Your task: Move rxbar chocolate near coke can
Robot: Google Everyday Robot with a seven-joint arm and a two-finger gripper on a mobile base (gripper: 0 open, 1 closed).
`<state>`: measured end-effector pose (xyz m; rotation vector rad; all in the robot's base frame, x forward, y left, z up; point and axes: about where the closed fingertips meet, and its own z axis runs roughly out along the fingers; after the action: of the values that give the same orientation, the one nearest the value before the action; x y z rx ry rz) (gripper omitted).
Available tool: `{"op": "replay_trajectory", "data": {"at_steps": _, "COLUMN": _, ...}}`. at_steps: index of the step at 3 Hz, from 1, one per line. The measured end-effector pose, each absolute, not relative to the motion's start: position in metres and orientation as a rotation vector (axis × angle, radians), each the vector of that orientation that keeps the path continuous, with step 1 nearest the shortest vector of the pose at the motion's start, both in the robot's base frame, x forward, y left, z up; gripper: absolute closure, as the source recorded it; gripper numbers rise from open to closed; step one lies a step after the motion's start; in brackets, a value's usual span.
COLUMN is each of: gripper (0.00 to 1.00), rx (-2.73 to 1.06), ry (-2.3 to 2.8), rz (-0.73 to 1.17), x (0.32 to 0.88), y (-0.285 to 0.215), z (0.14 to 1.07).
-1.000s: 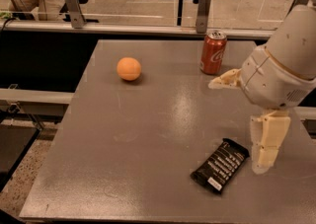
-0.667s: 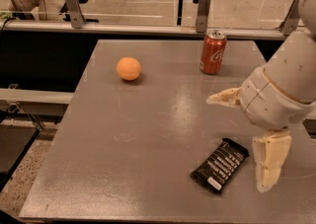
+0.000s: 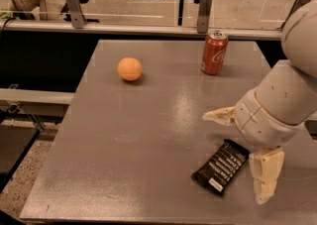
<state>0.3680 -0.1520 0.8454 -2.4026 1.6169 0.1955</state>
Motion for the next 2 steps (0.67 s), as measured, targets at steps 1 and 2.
{"op": "replay_trajectory", "data": {"at_steps": 1, "gripper": 0.0, "rx": -2.419, "ry": 1.612, "rz": 0.233, "x": 0.375, "y": -0.1524, "z": 0.8301}}
{"op": "replay_trajectory", "data": {"at_steps": 2, "gripper": 0.21, "rx": -2.432, "ry": 1.63, "rz": 0.262, "x": 0.3775, "y": -0.1527, "z": 0.8222}}
